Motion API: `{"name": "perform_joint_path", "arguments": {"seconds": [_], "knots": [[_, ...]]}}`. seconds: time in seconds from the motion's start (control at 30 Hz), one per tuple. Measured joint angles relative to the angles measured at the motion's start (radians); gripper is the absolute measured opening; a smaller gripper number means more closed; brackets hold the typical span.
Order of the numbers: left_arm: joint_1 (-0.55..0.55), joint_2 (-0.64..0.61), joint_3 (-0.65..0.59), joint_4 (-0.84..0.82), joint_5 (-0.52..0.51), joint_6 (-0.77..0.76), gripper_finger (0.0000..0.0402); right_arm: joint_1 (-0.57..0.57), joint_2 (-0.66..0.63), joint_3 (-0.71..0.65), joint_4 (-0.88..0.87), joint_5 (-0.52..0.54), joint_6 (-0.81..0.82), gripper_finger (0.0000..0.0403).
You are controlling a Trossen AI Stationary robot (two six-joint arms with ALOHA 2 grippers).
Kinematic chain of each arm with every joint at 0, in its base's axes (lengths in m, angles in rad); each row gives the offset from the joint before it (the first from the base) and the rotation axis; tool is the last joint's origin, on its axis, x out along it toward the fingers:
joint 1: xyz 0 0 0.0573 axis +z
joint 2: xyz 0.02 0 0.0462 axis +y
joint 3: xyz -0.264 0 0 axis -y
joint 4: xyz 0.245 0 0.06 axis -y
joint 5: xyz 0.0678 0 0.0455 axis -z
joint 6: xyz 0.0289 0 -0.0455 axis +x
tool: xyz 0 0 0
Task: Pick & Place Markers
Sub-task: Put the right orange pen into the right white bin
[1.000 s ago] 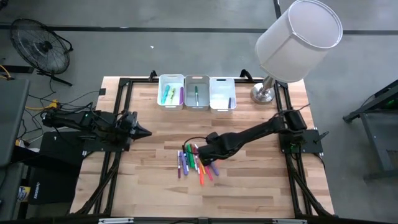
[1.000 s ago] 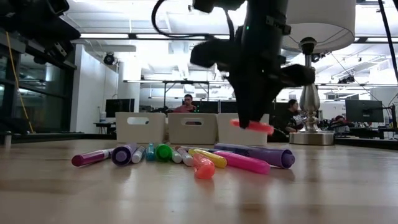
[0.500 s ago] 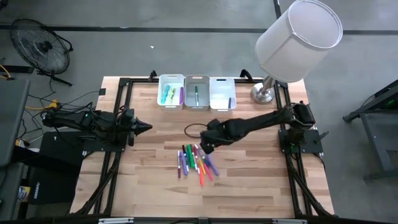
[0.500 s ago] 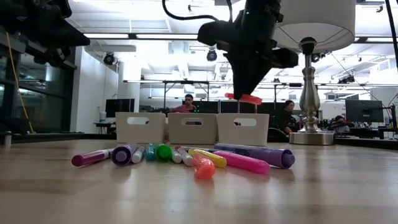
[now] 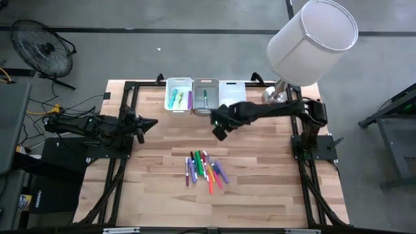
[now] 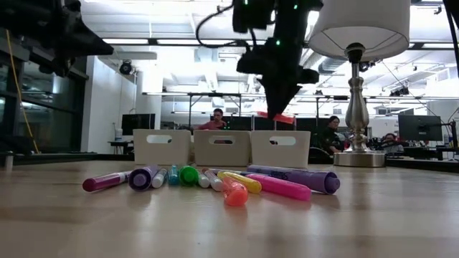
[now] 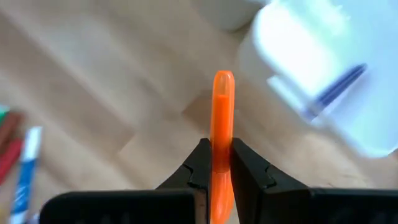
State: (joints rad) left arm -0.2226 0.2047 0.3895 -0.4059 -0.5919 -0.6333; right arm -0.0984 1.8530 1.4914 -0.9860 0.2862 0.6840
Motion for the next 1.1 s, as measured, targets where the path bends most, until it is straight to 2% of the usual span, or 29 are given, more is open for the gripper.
{"name": "perform_joint_path", "arguments": {"seconds": [0.27,0.47,0.7,0.9,1.1], "knots": [[0.0,0.0,0.0,0.007,-0.029,0.017,0.0002,-0.196,-0.032,0.0,0.037,0.007,-0.051,0.0026],[0.0,0.001,0.0,0.006,-0.031,0.054,0.0002,-0.31,-0.021,0.0,0.143,-0.051,-0.029,0.0026],[0.0,0.003,0.0,-0.004,-0.054,0.115,0.0002,-0.347,-0.02,0.0,0.184,-0.061,0.045,0.0026],[0.0,0.003,0.0,-0.034,-0.054,0.163,0.0002,-0.339,0.032,0.0,0.181,-0.024,0.11,0.0026],[0.0,0.003,0.0,-0.075,-0.051,0.165,0.0002,-0.345,0.09,-0.001,0.169,-0.051,0.15,0.003]]}}
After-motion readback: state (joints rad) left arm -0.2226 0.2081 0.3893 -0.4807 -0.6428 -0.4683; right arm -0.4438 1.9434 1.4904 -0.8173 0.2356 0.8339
